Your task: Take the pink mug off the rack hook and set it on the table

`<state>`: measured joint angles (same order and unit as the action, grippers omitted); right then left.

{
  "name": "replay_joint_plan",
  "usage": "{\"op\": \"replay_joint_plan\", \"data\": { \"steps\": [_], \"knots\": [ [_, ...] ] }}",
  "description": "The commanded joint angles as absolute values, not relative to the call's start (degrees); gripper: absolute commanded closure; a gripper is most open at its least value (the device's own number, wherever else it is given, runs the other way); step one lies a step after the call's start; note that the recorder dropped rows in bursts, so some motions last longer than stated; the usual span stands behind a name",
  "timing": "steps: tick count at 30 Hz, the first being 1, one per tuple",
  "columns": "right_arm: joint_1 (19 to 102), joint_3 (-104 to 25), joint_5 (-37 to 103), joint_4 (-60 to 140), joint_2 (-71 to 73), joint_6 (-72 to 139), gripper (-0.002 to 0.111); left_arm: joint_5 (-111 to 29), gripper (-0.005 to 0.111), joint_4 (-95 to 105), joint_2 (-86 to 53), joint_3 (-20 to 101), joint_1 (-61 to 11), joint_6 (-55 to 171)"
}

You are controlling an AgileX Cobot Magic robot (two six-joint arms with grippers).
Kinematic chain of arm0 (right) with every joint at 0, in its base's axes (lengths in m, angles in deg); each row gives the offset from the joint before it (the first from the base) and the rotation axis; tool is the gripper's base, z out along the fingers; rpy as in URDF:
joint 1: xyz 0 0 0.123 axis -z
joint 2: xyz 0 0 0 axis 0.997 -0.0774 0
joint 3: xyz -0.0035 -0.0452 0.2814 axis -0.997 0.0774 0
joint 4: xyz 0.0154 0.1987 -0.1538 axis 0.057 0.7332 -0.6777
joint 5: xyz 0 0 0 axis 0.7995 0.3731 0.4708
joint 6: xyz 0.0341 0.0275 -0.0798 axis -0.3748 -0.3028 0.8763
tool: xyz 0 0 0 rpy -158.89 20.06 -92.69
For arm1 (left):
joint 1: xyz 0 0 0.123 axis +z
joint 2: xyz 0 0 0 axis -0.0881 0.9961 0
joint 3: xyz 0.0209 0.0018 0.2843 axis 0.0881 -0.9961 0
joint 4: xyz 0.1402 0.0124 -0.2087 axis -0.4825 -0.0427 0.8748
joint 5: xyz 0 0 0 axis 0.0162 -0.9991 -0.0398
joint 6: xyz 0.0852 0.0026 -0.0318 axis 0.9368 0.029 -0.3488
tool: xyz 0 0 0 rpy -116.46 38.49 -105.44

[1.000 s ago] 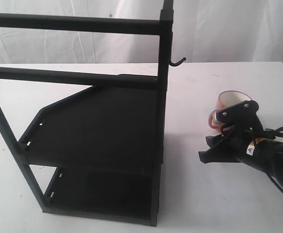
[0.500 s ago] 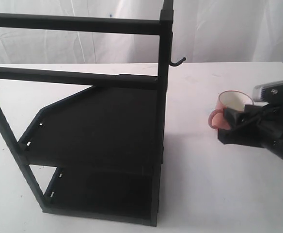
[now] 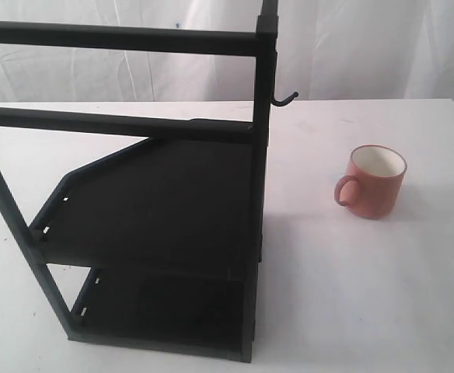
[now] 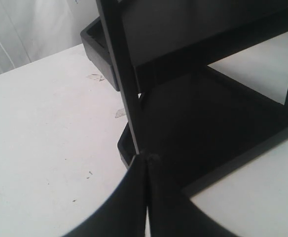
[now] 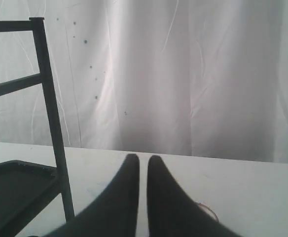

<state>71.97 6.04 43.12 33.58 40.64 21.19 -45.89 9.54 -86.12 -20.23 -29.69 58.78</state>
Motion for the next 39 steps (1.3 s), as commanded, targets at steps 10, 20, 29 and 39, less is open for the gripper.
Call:
{"op": "replay_joint_plan", "data": {
  "steps": [10,20,29,39],
  "knots": [
    [72.41,6.77,27.88,34.53,62.26,16.63,0.108,-45.85,0.107,9.72,-86.43,-20.41,-29.50,58.46],
    [72.41,6.77,28.09,34.53,65.63,16.63,0.108,-45.85,0.107,9.72,-86.43,-20.41,-29.50,58.46],
    [72.41,6.77,23.38,34.53,65.56,16.63,0.108,-45.85,0.107,9.72,-86.43,-20.41,-29.50,58.46],
    [72.41,13.79,15.69,42.41,70.96,28.34,0.108,-45.85,0.107,9.72,-86.43,-20.41,-29.50,58.46]
  ]
}}
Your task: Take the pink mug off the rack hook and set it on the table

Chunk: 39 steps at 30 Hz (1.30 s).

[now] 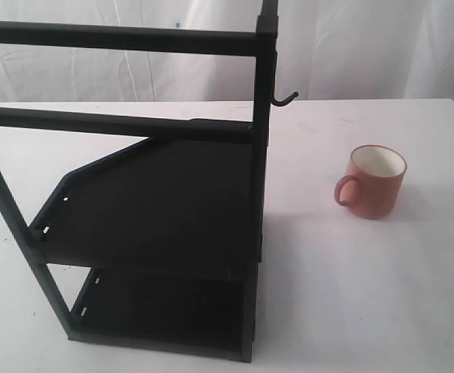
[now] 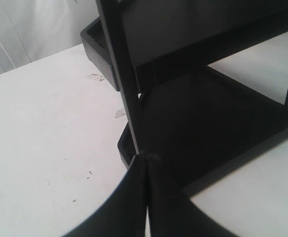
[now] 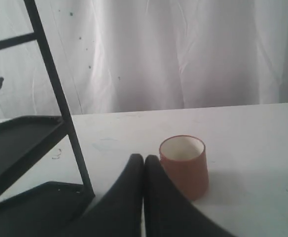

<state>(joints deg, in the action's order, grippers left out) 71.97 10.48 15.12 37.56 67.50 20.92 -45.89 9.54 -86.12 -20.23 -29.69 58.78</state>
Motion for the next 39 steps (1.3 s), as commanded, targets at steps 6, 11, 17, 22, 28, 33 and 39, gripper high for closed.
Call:
{"op": "replay_joint_plan", "data": {
  "steps": [6,11,17,22,28,33,39],
  "knots": [
    [72.41,18.10,16.00,42.69,73.05,30.47,0.108,-45.85,0.107,9.72,-86.43,-20.41,-29.50,58.46],
    [72.41,20.03,16.73,42.72,73.05,32.18,0.108,-45.85,0.107,9.72,-86.43,-20.41,-29.50,58.46],
    [72.41,24.09,18.67,42.82,73.05,33.14,0.108,-45.85,0.107,9.72,-86.43,-20.41,-29.50,58.46],
    [72.41,25.40,18.80,42.70,73.05,33.14,0.108,-45.85,0.107,9.72,-86.43,-20.41,-29.50,58.46],
    [72.41,25.40,15.67,42.70,73.05,33.14,0.108,-45.85,0.107,9.72,-86.43,-20.41,-29.50,58.46],
    [72.41,25.40,15.56,42.70,73.05,33.14,0.108,-45.85,0.107,9.72,-86.43,-20.41,-29.50,58.46],
    [72.41,25.40,15.42,42.80,73.05,33.14,0.108,-45.85,0.107,9.72,-86.43,-20.41,-29.50,58.46]
  ]
}}
